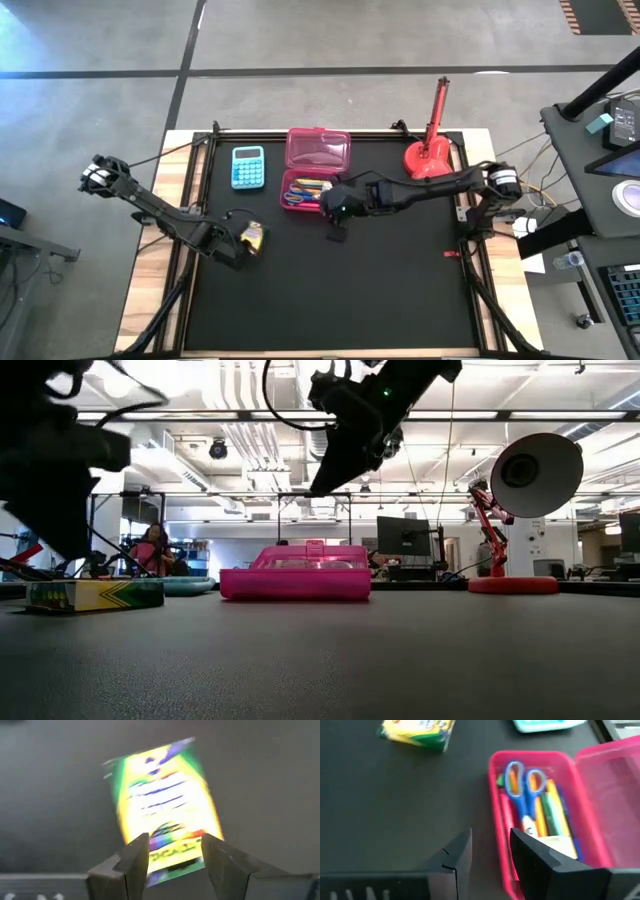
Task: Pack school essentials
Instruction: Put the yellow crayon box into the pink supply box
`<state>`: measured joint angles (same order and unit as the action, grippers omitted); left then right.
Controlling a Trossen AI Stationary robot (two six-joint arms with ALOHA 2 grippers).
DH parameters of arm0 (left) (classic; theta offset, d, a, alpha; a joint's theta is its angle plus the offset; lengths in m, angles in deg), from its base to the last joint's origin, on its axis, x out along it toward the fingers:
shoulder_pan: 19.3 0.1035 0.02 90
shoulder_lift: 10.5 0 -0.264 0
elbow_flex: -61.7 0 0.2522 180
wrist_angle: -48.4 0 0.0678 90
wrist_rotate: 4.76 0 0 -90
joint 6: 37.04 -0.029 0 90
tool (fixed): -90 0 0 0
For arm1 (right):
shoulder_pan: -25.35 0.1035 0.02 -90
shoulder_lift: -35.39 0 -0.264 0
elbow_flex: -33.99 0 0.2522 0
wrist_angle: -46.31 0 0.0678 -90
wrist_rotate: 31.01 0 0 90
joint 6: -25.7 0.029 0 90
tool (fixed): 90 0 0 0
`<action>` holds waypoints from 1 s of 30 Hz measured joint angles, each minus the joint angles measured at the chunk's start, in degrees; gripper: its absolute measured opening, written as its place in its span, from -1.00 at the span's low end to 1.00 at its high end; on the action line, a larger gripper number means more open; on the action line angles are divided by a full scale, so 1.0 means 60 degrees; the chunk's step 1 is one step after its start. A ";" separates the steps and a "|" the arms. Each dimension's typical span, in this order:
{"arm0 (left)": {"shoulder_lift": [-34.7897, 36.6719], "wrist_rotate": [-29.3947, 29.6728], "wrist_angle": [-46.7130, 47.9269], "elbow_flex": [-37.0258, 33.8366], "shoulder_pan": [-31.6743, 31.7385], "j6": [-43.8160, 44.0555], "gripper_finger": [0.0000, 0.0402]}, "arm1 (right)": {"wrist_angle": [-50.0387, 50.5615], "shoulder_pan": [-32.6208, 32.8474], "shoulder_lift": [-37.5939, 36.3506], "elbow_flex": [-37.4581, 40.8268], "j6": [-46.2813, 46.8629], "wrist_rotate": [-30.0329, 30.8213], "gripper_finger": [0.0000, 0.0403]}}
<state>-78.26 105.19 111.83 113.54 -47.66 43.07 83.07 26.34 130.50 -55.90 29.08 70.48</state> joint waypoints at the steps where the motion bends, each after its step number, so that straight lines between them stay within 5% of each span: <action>1: 0.0004 -0.0058 0.0301 0.0000 -0.0007 0.0221 -0.18 | -0.0104 0.0062 0.0040 0.0100 -0.0033 0.0000 -0.39; 17: -0.1561 0.0350 0.1060 -0.0782 0.0025 0.2835 -0.18 | -0.2321 0.1273 0.0087 0.1626 0.0085 -0.0951 -0.51; 25: -0.2032 0.0292 -0.1372 -0.0472 0.0025 0.1935 -0.18 | -0.3724 0.1700 0.0091 0.2361 0.0576 -0.0953 -0.52; 30: -0.2006 0.1156 -0.3642 -0.0393 0.0025 0.0730 -0.18 | -0.5384 0.1774 0.0131 0.3199 0.1165 -0.0949 -0.55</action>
<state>-90.30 112.12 89.98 111.19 -47.51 47.45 50.77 36.98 131.28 -36.71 36.07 64.78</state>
